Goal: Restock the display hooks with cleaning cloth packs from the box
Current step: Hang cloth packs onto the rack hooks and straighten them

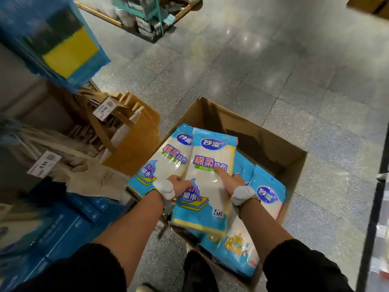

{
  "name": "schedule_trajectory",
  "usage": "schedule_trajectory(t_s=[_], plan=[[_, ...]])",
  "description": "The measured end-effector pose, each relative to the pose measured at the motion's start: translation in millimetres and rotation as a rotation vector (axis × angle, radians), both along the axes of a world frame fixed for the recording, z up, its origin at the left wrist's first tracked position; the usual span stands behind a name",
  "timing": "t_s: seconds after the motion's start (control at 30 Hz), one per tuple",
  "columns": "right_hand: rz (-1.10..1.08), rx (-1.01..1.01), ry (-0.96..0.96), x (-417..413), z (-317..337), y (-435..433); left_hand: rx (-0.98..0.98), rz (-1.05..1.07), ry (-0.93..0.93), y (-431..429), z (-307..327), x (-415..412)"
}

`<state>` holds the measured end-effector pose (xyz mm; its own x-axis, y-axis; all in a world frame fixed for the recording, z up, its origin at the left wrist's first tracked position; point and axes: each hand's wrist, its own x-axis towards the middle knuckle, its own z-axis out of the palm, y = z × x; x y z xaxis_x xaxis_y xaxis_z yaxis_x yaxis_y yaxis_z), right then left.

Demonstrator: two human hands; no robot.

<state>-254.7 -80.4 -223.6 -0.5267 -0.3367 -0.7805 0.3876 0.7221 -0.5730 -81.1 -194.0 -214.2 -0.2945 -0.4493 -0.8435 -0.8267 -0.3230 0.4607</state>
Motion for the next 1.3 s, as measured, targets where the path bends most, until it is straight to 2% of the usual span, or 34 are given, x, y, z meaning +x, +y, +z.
schedule_trajectory(t_s=[0.07,0.23,0.4,0.53,0.7,0.83,0.9,0.97,1.07,1.23,1.3], plan=[[0.024,-0.011,-0.052,-4,3,-2,0.048,0.001,0.027,-4,2,5],[0.041,-0.245,-0.170,1,22,-15,0.137,0.090,0.152,-19,17,25],[0.168,-0.311,-0.288,21,48,-44,0.162,0.585,0.519,-47,51,45],[0.334,-0.302,-0.368,63,69,-68,0.094,0.719,0.722,-79,80,86],[0.492,-0.381,-0.472,127,84,-85,0.054,0.759,0.673,-103,89,160],[0.463,-0.367,-0.433,170,99,-108,-0.024,0.784,0.677,-102,93,212],[0.403,-0.465,-0.378,198,109,-125,-0.067,0.823,0.685,-94,99,242],[0.372,-0.525,-0.212,224,116,-141,-0.048,0.817,0.732,-83,105,270],[0.441,-0.538,-0.076,260,119,-158,-0.058,0.813,0.722,-68,108,310],[0.544,-0.521,-0.268,346,122,-157,-0.155,0.869,0.732,-51,110,399],[0.558,-0.500,-0.305,384,118,-161,-0.188,0.954,0.774,-42,110,436]])
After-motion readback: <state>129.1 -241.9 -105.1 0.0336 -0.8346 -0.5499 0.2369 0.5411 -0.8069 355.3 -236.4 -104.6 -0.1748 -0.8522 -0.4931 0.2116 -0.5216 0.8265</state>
